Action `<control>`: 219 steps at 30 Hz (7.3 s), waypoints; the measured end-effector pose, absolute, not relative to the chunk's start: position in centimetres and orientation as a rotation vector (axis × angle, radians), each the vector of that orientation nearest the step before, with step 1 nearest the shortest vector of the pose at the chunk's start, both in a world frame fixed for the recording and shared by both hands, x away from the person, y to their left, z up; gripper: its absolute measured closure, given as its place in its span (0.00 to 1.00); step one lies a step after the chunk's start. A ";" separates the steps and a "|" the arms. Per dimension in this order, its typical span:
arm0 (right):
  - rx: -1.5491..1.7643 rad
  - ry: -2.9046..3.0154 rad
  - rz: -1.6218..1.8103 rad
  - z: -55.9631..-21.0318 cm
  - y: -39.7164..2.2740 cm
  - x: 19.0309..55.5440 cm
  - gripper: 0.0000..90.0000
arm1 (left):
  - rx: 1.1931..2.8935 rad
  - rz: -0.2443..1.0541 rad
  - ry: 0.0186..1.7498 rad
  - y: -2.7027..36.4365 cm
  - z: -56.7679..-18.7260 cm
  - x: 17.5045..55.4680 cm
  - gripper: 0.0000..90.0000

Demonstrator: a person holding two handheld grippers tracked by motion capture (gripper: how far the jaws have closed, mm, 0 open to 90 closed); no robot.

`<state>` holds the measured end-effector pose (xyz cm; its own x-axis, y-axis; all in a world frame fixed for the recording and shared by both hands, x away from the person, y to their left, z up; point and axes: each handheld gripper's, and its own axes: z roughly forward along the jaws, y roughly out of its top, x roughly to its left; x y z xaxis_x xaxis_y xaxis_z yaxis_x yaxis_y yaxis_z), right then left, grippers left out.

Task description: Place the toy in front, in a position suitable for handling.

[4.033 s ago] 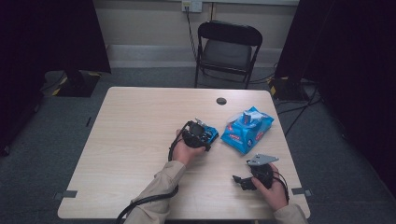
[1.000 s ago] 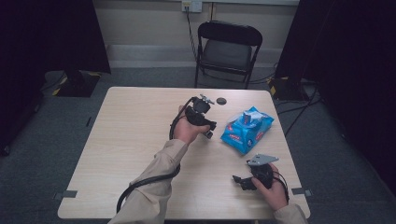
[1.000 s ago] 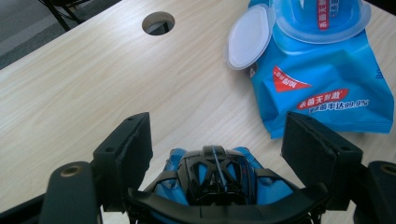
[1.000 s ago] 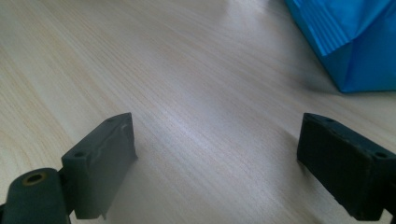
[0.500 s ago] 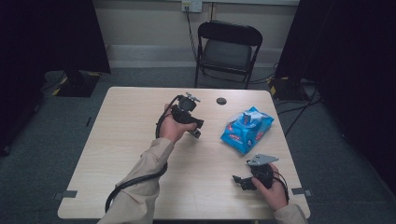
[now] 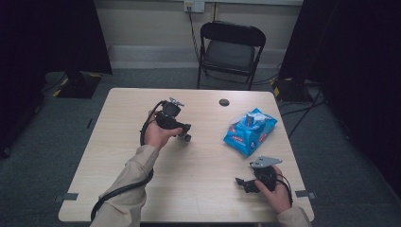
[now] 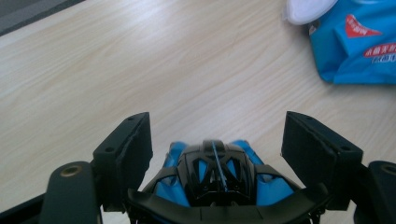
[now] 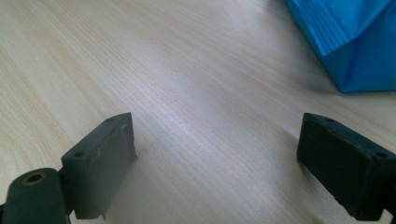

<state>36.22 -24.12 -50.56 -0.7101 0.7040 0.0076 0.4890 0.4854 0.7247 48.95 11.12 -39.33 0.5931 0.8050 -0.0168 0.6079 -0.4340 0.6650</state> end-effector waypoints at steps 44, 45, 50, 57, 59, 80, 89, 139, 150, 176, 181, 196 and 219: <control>1.011 2.444 1.053 -50.6 -24.1 36.2 0.12 | 2.244 0.342 1.095 16.1 -48.9 43.5 0.27; 1.011 2.444 1.053 -50.6 -24.1 36.2 0.12 | 2.251 0.341 1.080 16.1 -48.9 43.5 0.27; 1.010 2.444 1.054 -50.6 -24.1 36.2 0.12 | 2.270 0.344 1.049 16.3 -48.9 43.4 0.27; 1.011 2.444 1.053 -50.6 -24.1 36.2 0.12 | 2.275 0.368 0.997 16.6 -49.1 43.3 0.27; 1.011 2.444 1.053 -50.6 -24.1 36.2 0.12 | 2.286 0.366 0.985 16.8 -49.1 43.3 0.27; 1.005 2.452 1.054 -50.6 -24.1 36.4 0.11 | 2.247 0.356 1.007 18.7 -49.6 42.2 0.18; 0.992 2.458 1.060 -50.6 -24.1 36.5 0.10 | 2.191 0.381 0.931 19.7 -50.3 41.6 0.16; 1.167 2.357 1.038 -41.0 -28.3 43.2 0.31 | 2.154 0.392 0.898 19.4 -50.5 41.5 0.27; 1.177 2.324 0.978 -39.9 -28.2 46.6 0.33 | 2.149 0.398 0.905 19.5 -50.5 41.3 0.27; 1.274 2.204 0.839 -39.7 -28.6 51.6 0.47 | 2.149 0.399 0.908 19.5 -50.5 41.3 0.27; 1.266 2.249 0.777 -40.4 -27.8 52.9 0.54 | 2.149 0.400 0.909 19.5 -50.5 41.3 0.27; 1.354 2.233 0.811 -39.6 -26.8 53.5 1.00 | 2.149 0.398 0.906 19.5 -50.5 41.3 0.27; 1.425 2.189 0.904 -40.9 -26.2 54.4 0.52 | 2.149 0.397 0.906 19.5 -50.5 41.3 0.27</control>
<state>54.39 -26.24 -40.93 -0.4167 0.9084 0.0336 0.6676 0.2807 0.6896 41.29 19.46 -50.53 0.7005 0.7137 -0.0067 0.4782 -0.4623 0.7468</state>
